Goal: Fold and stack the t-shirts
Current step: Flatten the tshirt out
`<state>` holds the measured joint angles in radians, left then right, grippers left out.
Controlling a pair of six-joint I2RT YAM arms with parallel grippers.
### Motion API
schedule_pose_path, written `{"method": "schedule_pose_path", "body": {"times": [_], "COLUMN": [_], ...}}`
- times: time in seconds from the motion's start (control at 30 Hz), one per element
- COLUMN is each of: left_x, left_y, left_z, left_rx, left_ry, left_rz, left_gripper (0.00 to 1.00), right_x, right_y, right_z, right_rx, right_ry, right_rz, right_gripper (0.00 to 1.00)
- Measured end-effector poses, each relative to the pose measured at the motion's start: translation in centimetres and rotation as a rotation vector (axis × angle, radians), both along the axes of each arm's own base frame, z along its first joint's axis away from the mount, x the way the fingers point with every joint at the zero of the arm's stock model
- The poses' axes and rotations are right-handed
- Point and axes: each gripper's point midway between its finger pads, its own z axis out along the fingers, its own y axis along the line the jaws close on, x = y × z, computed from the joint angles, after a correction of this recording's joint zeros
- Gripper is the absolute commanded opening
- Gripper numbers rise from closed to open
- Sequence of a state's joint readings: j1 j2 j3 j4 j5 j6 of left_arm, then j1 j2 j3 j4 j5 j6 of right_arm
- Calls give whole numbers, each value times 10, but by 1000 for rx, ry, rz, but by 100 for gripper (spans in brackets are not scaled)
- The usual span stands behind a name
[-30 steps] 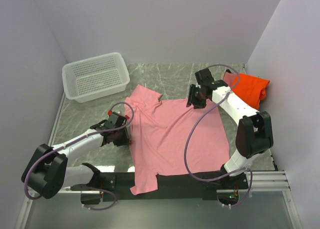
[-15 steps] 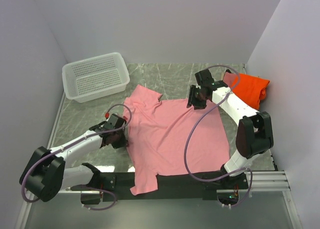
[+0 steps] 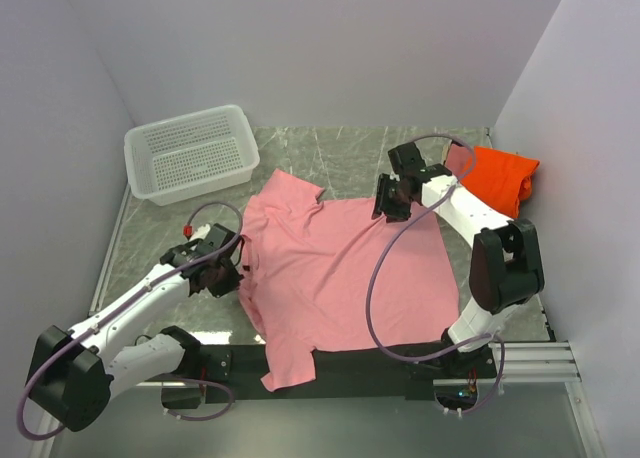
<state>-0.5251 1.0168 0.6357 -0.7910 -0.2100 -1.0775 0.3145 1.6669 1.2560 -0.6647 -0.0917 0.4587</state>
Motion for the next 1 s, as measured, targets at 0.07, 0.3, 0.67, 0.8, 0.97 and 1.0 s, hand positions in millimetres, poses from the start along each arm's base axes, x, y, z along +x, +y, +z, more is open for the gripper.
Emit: {"method": "schedule_pose_path", "body": {"times": [0.07,0.3,0.67,0.8,0.97,1.0], "left_x": [-5,-26,-11,12,59,70], "left_y": [5,27,38,28,-6,-16], "left_z": [-1,0,23,36,35,29], "left_rx": [17,91,149,151,114,107], "left_ry": [22,83,53,19,-18,-12], "left_rz": [16,88,139,100,15,-11], "left_gripper": [1,1,70,68,68,68], "right_x": [1,4,-3,-7,-8,-9], "right_y": [1,5,6,3,1,1], "right_z": [-4,-10,-19,-25,-35,-40], "right_rx": [3,17,2,-14,-29,-35], "right_ry": [8,12,30,45,69,82], "right_rz": [1,8,20,16,13,13], "right_gripper": [49,49,49,49,49,49]}}
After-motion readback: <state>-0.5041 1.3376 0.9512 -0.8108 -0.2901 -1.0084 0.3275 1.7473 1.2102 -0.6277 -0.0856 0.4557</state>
